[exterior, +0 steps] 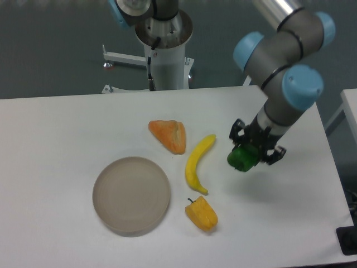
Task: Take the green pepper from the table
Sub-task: 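Lift the held green pepper up off the table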
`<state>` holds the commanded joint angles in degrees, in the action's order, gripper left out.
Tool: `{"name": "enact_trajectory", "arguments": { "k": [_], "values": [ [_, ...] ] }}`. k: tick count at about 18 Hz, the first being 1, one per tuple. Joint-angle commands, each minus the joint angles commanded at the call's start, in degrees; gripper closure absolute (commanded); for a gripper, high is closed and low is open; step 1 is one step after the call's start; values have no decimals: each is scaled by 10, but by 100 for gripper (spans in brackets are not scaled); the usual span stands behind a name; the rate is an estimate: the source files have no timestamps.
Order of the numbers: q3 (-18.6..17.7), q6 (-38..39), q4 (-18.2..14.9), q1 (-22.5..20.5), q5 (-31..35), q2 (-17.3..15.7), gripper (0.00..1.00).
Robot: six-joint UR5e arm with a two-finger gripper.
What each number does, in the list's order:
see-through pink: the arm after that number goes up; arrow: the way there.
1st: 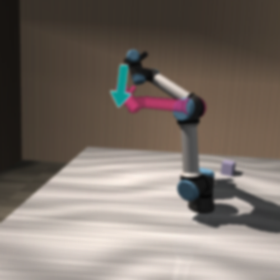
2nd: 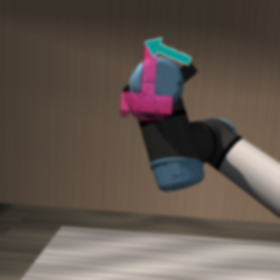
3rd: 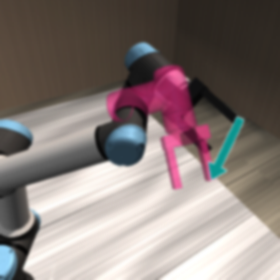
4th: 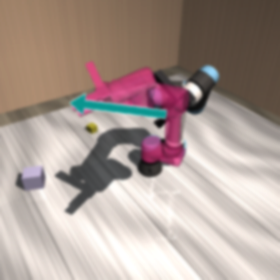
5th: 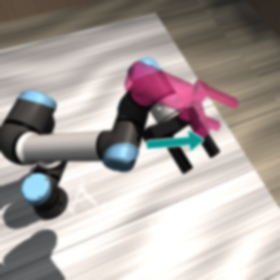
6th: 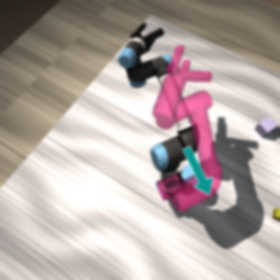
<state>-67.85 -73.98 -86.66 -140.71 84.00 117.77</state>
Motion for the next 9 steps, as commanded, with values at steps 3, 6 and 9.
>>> {"name": "enact_trajectory", "arguments": {
  "k": [3, 6, 9],
  "values": [
    [3, -20, 3, -1, 20, -4, 68],
    [10, -34, 5, -2, 20, -4, 67],
    [5, -75, 5, -1, 48, -8, 67]
  ]
}}
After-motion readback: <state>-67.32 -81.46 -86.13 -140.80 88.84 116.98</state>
